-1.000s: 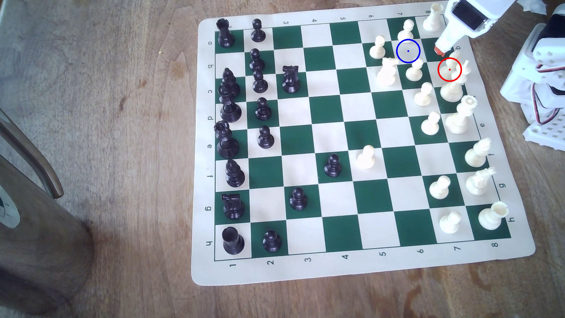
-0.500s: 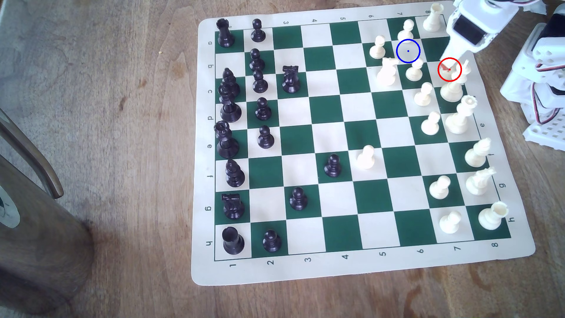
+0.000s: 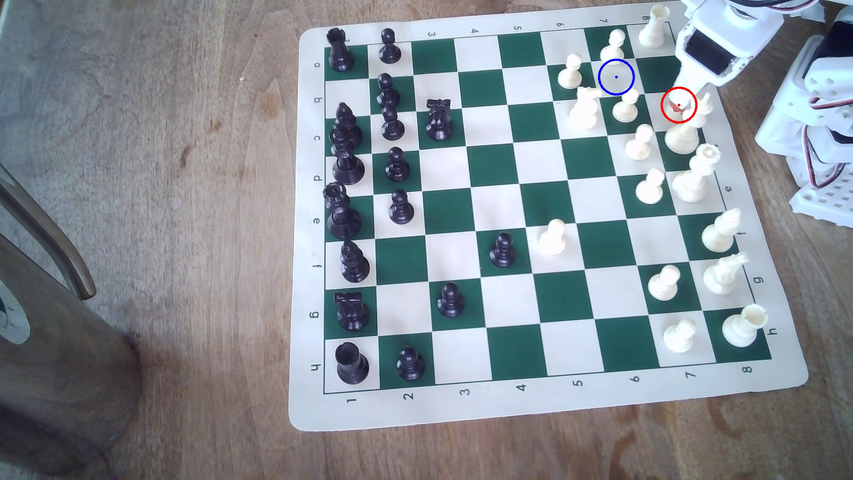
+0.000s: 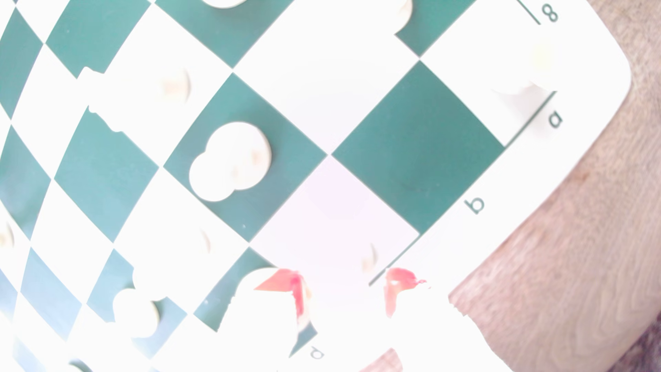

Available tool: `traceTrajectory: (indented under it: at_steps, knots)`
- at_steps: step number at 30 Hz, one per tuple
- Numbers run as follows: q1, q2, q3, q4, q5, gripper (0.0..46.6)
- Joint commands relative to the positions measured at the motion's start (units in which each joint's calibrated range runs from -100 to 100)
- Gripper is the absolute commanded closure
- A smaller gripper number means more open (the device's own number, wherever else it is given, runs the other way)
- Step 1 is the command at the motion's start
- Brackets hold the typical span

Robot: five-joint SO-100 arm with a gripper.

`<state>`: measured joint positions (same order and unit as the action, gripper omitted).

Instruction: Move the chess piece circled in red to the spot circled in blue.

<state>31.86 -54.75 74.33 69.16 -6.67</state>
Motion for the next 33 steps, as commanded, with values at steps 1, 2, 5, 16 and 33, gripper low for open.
traceTrajectory:
  at_steps: [1, 2, 5, 16, 33]
  knots:
    - [-0.8, 0.3, -5.0, 0.9, -0.2, 36.5]
    - [-1.0, 0.4, -5.5, 1.4, -0.4, 37.2]
    - [-1.4, 0.6, -6.3, 2.2, -0.5, 39.2]
    - [-2.3, 0.7, -9.5, 3.6, -1.0, 46.4]
    - [-1.8, 16.6, -29.7, 0.2, -0.6, 46.4]
